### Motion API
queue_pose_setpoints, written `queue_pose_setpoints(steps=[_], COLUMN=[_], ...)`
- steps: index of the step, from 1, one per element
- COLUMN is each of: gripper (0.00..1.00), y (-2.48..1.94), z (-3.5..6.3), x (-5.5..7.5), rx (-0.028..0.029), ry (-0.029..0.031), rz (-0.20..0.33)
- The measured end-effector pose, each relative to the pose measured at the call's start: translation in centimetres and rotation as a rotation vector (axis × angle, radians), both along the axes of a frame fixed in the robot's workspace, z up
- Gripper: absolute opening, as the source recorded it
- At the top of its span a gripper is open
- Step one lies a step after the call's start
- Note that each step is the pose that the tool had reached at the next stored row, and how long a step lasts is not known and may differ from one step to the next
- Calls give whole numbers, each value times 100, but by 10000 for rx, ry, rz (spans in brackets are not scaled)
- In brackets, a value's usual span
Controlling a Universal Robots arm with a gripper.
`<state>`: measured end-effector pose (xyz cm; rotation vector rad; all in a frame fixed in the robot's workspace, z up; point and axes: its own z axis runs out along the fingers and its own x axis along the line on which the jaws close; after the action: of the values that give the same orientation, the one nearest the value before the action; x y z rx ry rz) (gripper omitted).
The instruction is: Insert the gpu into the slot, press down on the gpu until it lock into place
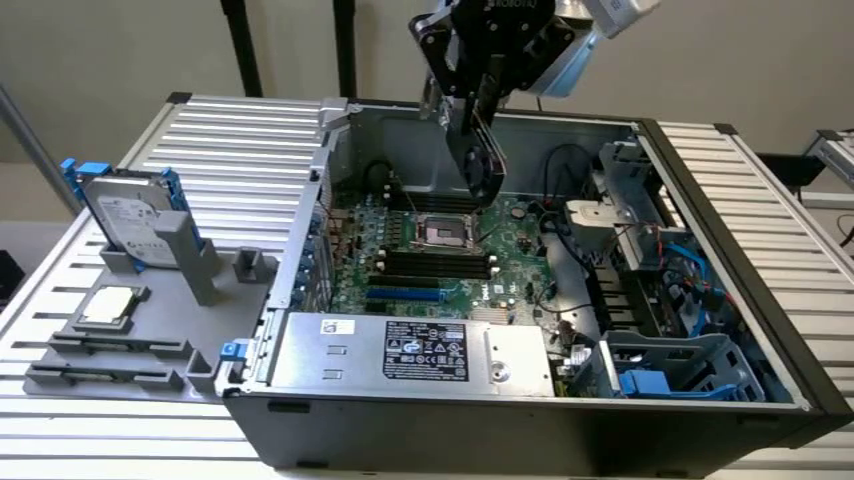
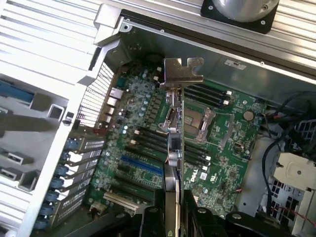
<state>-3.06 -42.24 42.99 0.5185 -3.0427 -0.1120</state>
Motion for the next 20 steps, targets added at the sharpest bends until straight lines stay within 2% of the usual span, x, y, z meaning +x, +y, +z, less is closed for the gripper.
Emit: queue_pose_setpoints(steps=[20], gripper=[26], y=[0], z=[-161], x=[0], rx=[-1], ry=[1], rz=[3641])
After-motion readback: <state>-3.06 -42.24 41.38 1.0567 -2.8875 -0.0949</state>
